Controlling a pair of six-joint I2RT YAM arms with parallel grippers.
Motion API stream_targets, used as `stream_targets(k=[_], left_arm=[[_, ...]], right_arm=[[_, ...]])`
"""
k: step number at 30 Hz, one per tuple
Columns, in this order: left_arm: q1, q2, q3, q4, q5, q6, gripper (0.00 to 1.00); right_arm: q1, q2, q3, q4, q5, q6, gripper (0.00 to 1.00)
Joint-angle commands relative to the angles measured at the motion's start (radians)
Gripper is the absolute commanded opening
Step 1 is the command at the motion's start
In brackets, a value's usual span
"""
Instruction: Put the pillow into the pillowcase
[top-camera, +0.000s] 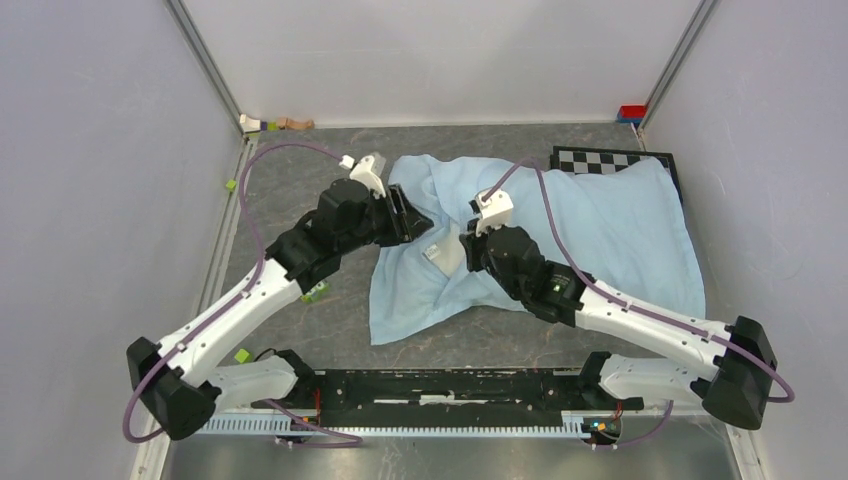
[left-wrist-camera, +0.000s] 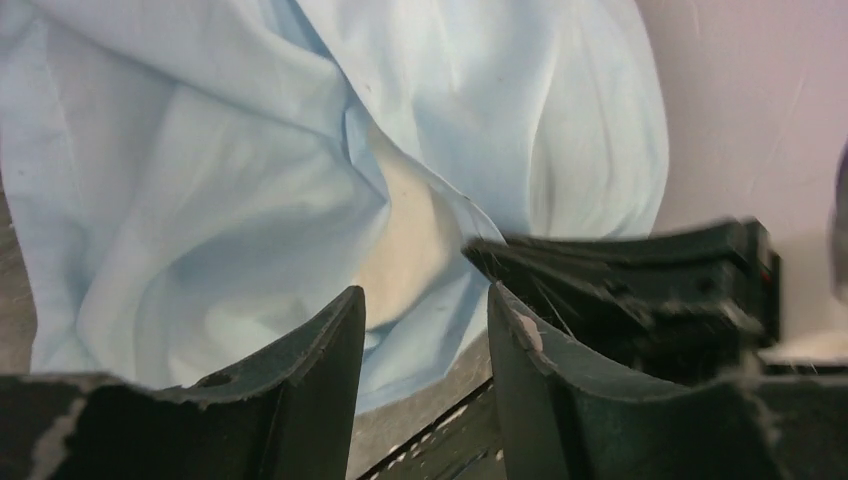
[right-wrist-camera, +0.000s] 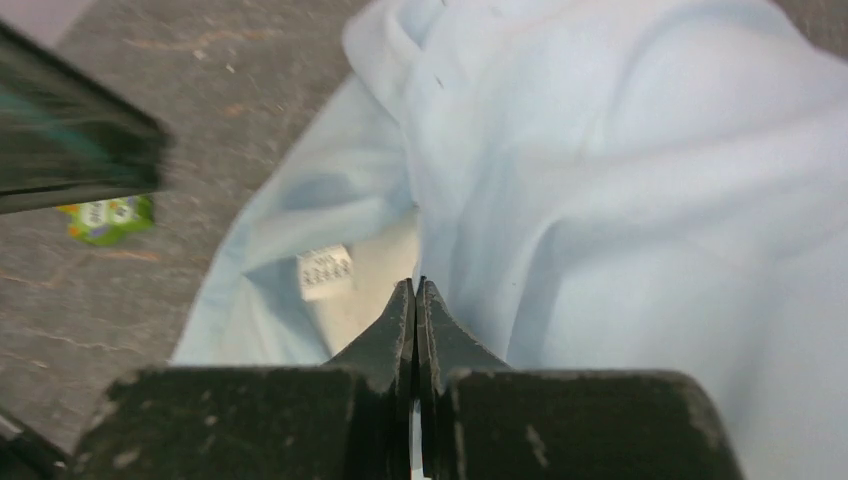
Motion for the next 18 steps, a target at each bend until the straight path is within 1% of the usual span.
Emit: stream_targets(k=[1,3,5,7,11,14,15,16,17,18], left_arm=[[-0.127,-0.023,0.027,-0.195,-0.21,0.114,0.55],[-0.175,-0.005,0.022,-0.232,-0.29,0.123,0.56],[-0.205,0.02,0.005,-0.24,-0.343,0.121,0.61],[-0.235,0.051,-0.007,-0.225,-0.381,0.121,0.62],[-0.249,0.134,-0.004,-0.161,-0.435,0.125,0.62],[-0.249,0.194,0.033,-0.121,-0.471,0.168,0.57],[-0.249,0.222,0.066,-0.13,-0.482,0.185,0.51],[-0.249,0.241,0.096,-0.154,-0.485,0.202,0.42],[-0.25,0.245,0.125,-0.171,-0.483,0.215,0.26],[-0.256,0.234,0.145,-0.175,-0.475,0.227,0.12]], right_arm=[[-0.003,-0.051,-0.104,0.048,0.088,0.067,0.0],[-0.007,-0.07,-0.15,0.088,0.088,0.082,0.0],[-0.01,-0.076,-0.171,0.098,0.089,0.089,0.0],[-0.011,-0.078,-0.186,0.113,0.086,0.087,0.0],[-0.014,-0.067,-0.198,0.128,0.068,0.085,0.0],[-0.016,-0.062,-0.201,0.143,0.055,0.082,0.0],[-0.017,-0.061,-0.201,0.146,0.05,0.08,0.0],[-0.017,-0.056,-0.196,0.146,0.045,0.077,0.0],[-0.018,-0.052,-0.189,0.146,0.04,0.073,0.0],[-0.018,-0.048,-0.185,0.144,0.035,0.072,0.0]])
